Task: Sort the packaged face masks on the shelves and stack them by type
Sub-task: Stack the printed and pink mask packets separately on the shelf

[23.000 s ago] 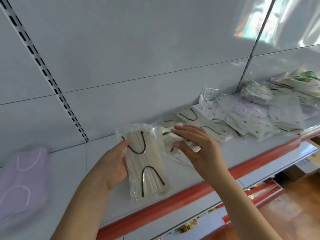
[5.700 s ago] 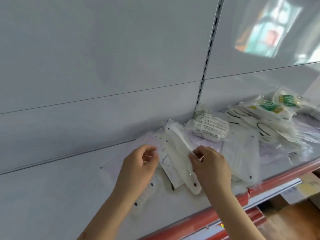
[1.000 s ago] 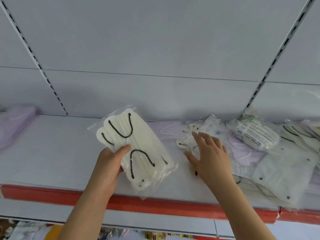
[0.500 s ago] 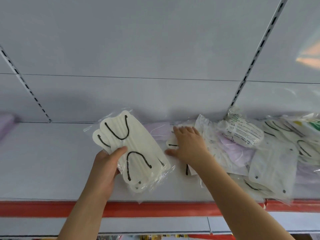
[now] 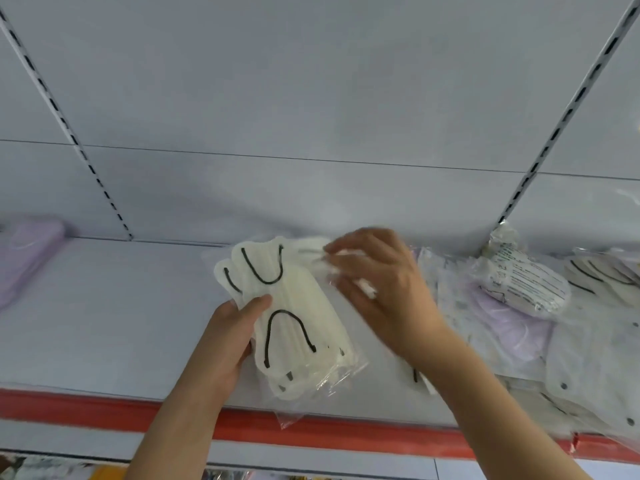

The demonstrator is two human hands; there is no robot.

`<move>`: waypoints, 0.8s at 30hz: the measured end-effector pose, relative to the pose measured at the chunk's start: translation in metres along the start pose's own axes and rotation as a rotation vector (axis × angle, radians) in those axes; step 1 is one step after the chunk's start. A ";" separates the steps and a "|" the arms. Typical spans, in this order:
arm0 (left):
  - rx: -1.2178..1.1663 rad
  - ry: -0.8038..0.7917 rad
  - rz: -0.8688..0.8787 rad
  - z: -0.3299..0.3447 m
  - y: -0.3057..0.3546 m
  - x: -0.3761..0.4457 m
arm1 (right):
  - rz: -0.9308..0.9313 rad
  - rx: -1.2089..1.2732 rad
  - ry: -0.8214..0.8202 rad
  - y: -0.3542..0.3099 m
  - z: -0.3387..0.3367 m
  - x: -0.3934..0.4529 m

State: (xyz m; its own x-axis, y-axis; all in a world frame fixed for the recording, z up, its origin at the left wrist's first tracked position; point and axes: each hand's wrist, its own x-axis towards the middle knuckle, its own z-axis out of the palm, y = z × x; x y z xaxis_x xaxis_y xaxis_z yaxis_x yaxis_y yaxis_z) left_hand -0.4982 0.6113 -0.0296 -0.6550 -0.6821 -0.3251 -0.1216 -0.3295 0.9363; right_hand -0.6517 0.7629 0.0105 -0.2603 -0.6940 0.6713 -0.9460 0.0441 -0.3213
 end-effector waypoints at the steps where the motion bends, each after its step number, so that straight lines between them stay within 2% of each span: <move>1: -0.001 -0.036 0.000 -0.003 0.002 -0.001 | -0.066 0.014 -0.076 -0.006 0.008 -0.009; 4: -0.072 -0.102 -0.051 -0.008 0.004 -0.003 | -0.125 0.099 -0.233 -0.007 0.033 -0.040; 9: -0.154 -0.084 -0.095 -0.010 0.001 -0.001 | 0.028 0.355 -0.306 -0.007 0.047 -0.057; 12: -0.064 -0.086 -0.049 -0.008 -0.001 0.001 | 0.048 0.443 -0.376 -0.005 0.044 -0.059; 15: -0.084 -0.033 -0.028 -0.006 -0.004 0.005 | 0.150 0.436 -0.312 -0.002 0.039 -0.058; 17: -0.137 -0.052 -0.034 -0.005 -0.004 0.005 | 0.241 0.422 -0.263 -0.001 0.035 -0.060; 21: -0.117 -0.101 -0.025 0.000 -0.004 0.006 | 0.745 0.812 -0.078 -0.005 0.023 -0.052; 22: -0.110 -0.122 -0.029 0.002 -0.005 0.005 | 0.812 0.825 -0.067 -0.006 0.023 -0.047; 24: -0.090 -0.164 -0.038 0.006 -0.007 0.005 | 0.759 0.709 -0.121 -0.014 0.022 -0.038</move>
State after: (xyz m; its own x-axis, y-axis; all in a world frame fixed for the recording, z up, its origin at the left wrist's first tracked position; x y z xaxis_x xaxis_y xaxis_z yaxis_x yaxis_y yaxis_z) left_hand -0.5050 0.6144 -0.0366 -0.7647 -0.5553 -0.3268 -0.0861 -0.4146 0.9059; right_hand -0.6238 0.7728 -0.0254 -0.6807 -0.7291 0.0705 -0.2012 0.0936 -0.9751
